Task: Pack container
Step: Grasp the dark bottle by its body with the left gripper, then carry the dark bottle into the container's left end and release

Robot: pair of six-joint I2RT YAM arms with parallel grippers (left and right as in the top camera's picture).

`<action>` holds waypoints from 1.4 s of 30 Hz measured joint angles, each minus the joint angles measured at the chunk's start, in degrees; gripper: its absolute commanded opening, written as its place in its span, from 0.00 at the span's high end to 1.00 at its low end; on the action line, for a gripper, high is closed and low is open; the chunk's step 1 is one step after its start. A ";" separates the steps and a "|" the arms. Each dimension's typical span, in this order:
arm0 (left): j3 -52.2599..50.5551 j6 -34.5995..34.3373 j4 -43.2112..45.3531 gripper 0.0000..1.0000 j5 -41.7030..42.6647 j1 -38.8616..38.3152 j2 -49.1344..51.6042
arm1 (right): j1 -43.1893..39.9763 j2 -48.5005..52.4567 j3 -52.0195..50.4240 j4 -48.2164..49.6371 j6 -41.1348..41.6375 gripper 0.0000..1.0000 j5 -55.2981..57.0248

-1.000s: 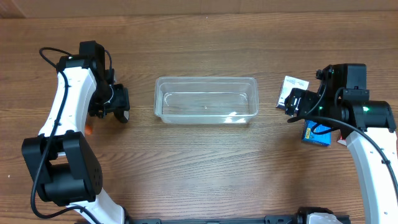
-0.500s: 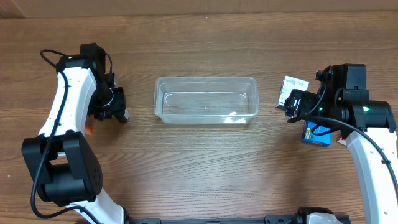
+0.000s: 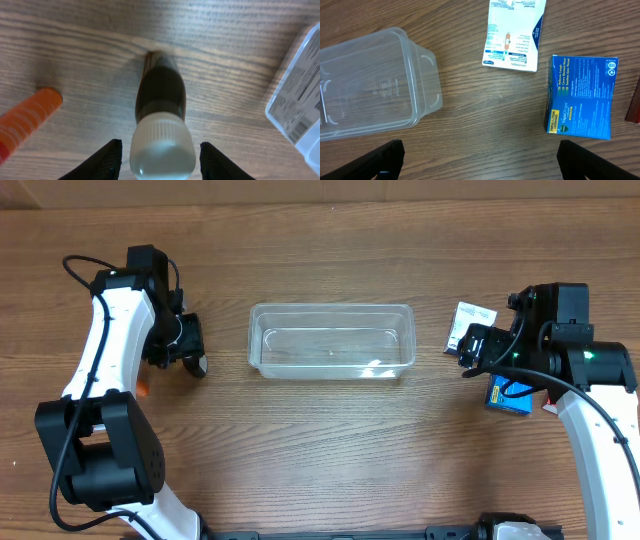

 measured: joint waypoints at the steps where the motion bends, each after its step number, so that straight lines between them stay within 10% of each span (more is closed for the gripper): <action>1: 0.00 0.00 0.42 0.51 0.00 0.00 0.00 | 0.00 0.00 0.00 0.00 -0.04 0.00 0.02; 18: 0.04 -0.02 2.14 0.96 -0.22 0.00 0.00 | 0.00 0.00 0.00 0.00 -0.02 0.00 0.00; 31: 17.03 -0.92 -9.73 0.96 -0.55 -1.68 0.98 | 0.00 0.00 0.02 0.17 -0.02 0.00 0.00; 42: 39.89 -5.73 -13.75 0.96 -2.10 -20.68 0.96 | 0.00 0.00 0.02 0.17 -0.02 0.00 0.00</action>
